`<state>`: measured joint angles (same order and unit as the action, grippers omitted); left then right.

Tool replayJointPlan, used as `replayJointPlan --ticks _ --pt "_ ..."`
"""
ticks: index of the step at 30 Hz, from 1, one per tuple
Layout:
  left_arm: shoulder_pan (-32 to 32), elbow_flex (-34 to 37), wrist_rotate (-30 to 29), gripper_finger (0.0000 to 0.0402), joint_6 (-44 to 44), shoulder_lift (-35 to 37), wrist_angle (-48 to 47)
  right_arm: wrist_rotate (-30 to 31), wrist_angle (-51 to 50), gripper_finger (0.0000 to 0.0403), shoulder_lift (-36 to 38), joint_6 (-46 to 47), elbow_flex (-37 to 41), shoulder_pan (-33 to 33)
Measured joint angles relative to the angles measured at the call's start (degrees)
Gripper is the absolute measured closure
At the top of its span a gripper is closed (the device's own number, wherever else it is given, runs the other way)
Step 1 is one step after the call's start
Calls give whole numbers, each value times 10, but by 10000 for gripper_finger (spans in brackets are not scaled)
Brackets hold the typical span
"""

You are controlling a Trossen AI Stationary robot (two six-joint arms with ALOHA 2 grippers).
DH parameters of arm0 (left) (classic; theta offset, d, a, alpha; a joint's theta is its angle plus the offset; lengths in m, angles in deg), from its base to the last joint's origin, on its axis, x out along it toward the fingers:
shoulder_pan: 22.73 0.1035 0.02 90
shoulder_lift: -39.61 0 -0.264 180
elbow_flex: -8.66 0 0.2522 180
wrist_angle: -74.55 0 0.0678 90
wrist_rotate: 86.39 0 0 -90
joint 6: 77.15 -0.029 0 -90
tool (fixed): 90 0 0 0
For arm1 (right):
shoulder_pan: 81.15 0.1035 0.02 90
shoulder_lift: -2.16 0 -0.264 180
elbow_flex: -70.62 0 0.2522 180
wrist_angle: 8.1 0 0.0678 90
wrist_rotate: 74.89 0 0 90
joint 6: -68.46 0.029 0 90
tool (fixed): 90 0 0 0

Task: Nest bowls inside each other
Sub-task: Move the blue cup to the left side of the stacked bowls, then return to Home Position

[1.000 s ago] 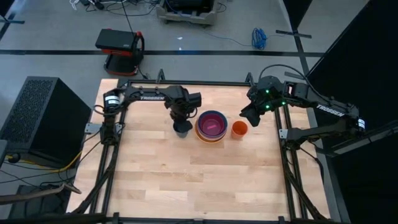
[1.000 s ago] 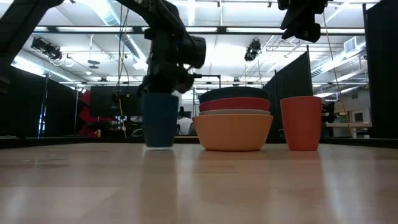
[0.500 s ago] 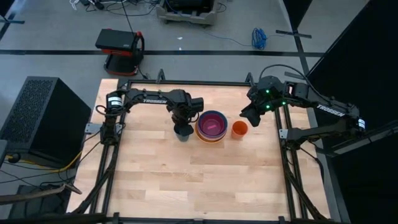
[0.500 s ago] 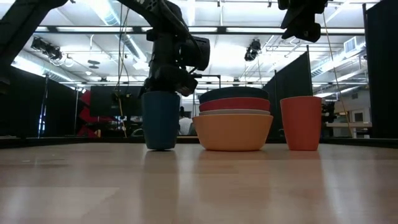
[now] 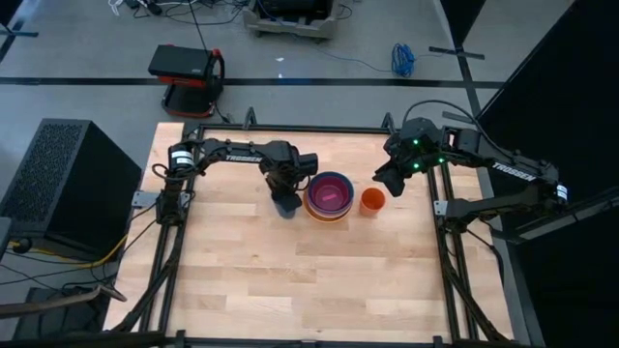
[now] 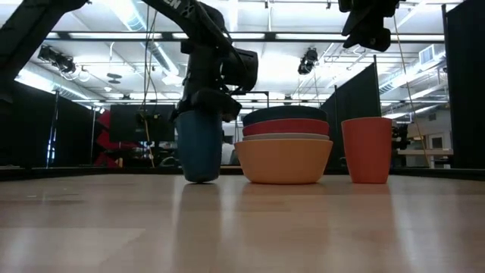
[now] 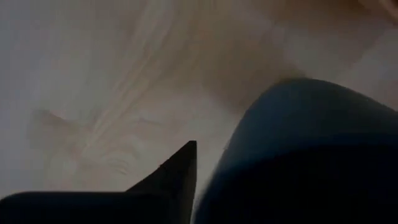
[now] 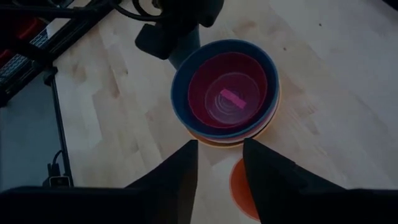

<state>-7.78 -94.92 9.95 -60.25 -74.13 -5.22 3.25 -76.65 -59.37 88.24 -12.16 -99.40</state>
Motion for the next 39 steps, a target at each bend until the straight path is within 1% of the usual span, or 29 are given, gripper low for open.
replayJointPlan --ticks 5,6,8,14,15,17,35,39 --pt "0 -7 8 267 4 -1 1 1 0 293 0 -2 0 0" --pt "0 -13 11 271 3 -1 0 1 0 292 0 -4 0 0" --pt "0 -26 14 291 1 -1 -7 1 0 289 0 -4 0 -1" --pt "0 -47 16 385 -4 0 -12 1 0 284 0 -4 0 -11" --pt "0 -48 17 393 -6 0 -12 1 0 286 0 -5 0 -13" --pt "0 -48 17 394 -6 0 -13 -2 0 289 0 -6 0 -15" --pt "1 -48 11 220 -18 1 -49 -3 0 284 0 -7 0 -15" --pt "2 -48 11 181 -22 16 -51 -3 0 285 0 -8 0 -15"
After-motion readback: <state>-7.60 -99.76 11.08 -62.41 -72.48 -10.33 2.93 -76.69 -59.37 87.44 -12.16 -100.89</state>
